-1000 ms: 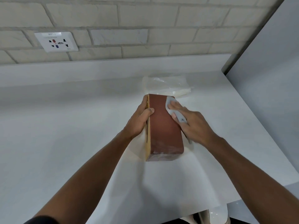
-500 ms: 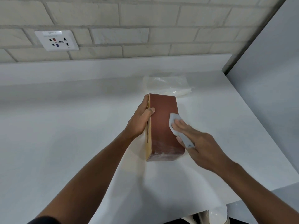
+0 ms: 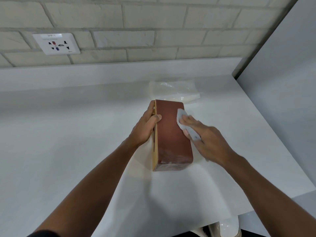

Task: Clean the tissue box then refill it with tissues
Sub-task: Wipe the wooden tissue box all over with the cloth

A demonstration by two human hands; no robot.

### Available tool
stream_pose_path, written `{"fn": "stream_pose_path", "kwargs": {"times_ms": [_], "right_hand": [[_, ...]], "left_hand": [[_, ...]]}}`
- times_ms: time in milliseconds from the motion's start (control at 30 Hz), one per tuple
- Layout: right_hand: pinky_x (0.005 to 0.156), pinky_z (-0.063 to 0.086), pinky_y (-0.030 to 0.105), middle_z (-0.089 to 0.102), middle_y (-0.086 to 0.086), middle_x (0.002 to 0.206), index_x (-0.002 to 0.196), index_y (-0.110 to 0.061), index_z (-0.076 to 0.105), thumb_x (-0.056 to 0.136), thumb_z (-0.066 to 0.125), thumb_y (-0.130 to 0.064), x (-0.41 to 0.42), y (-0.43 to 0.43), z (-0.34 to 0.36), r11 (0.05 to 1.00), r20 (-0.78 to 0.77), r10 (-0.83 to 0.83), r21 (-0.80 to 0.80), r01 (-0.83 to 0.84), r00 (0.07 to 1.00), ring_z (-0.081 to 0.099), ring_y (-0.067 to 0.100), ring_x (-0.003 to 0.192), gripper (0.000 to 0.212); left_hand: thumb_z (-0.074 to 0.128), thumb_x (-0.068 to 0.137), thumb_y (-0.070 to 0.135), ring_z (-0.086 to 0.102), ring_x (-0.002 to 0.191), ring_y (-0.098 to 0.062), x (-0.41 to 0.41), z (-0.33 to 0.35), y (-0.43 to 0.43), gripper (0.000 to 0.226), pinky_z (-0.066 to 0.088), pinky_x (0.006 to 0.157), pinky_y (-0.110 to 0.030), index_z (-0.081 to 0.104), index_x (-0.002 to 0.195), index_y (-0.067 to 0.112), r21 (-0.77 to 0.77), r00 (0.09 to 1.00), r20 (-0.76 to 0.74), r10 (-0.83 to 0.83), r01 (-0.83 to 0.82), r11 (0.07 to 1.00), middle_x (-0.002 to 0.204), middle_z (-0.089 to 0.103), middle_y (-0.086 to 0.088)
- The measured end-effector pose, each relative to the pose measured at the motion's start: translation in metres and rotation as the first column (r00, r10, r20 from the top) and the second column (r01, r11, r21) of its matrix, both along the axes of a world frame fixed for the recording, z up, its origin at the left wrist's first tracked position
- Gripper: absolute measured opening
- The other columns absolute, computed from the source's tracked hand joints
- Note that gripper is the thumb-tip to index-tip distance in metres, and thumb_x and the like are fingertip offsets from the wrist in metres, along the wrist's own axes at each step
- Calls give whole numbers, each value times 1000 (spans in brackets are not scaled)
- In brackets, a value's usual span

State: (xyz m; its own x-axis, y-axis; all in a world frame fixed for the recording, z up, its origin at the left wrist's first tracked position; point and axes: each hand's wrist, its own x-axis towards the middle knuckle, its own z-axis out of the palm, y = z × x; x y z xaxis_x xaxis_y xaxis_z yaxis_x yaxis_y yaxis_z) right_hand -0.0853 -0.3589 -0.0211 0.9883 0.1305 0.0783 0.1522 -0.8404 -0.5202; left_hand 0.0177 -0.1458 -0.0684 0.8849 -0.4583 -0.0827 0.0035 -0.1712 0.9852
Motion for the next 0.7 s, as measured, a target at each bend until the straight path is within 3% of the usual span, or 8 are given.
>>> {"fn": "stream_pose_path", "kwargs": {"times_ms": [33, 133, 267, 367, 433, 500, 600, 700], "right_hand": [[114, 34, 33, 39, -14, 153, 146, -32, 44, 99, 56, -19, -17, -2, -3, 999, 25, 38, -5, -37, 999, 34, 6, 142, 50], [116, 30, 31, 36, -19, 153, 148, -29, 41, 89, 65, 0, -58, -11, -12, 997, 20, 78, -17, -78, 997, 26, 2, 144, 69], [116, 31, 31, 23, -38, 150, 148, -42, 33, 89, 64, -7, -41, -14, -2, 988, 0, 90, -129, -89, 996, 17, -2, 146, 75], [112, 37, 38, 19, -40, 149, 147, -49, 29, 99, 48, -21, -2, -7, 7, 986, -50, -20, -168, 12, 999, 14, -1, 146, 59], [110, 40, 41, 22, -33, 154, 148, -48, 29, 101, 42, -24, 12, -4, 10, 978, -75, -68, -201, 52, 995, 14, 0, 147, 54], [108, 42, 41, 22, -29, 156, 150, -43, 29, 98, 39, -23, 4, -1, 13, 976, -85, -45, -217, 26, 995, 14, 2, 148, 56], [102, 44, 30, 27, -24, 155, 149, -38, 35, 82, 22, -31, -33, 2, 17, 953, -42, 78, -290, -86, 996, 20, 5, 146, 68], [93, 47, 25, 29, -28, 153, 147, -42, 37, 83, 30, -27, -44, 0, 17, 942, -20, 122, -312, -122, 992, 24, 3, 145, 66]], "left_hand": [[40, 93, 43, 52, 107, 16, 0, 1, 0, 44, 41, 110, -28, 38, 129, 68, 9, 1000, -9, 10, -10, 1000, 110, 54, 36], [40, 92, 49, 49, 123, 9, -2, -1, 0, 53, 33, 124, -45, 31, 138, 73, 33, 1000, 11, 5, -5, 999, 124, 52, 36], [41, 93, 50, 42, 147, -5, -2, -4, -2, 75, 30, 127, -52, 23, 165, 40, 47, 1000, 5, -4, 4, 999, 156, 47, 21], [41, 91, 46, 59, 125, -10, -3, 1, -1, 60, 41, 118, -56, 41, 151, 48, 2, 1000, 10, 0, 0, 1000, 131, 62, 11], [41, 92, 46, 61, 125, -16, -1, -1, -1, 59, 43, 116, -58, 42, 151, 49, 3, 1000, 8, 10, -10, 1000, 132, 64, 2], [41, 93, 47, 59, 129, -20, 0, -3, -1, 62, 41, 118, -59, 37, 155, 48, 30, 1000, 9, 9, -9, 999, 137, 62, -2], [41, 92, 43, 62, 112, -24, 0, -2, -2, 46, 46, 113, -54, 50, 133, 61, -20, 998, 58, 16, -15, 1000, 122, 65, -3], [40, 96, 35, 65, 114, -16, 2, -4, -3, 44, 50, 110, -45, 52, 126, 65, -51, 999, 43, 6, -3, 999, 123, 69, 11]]}}
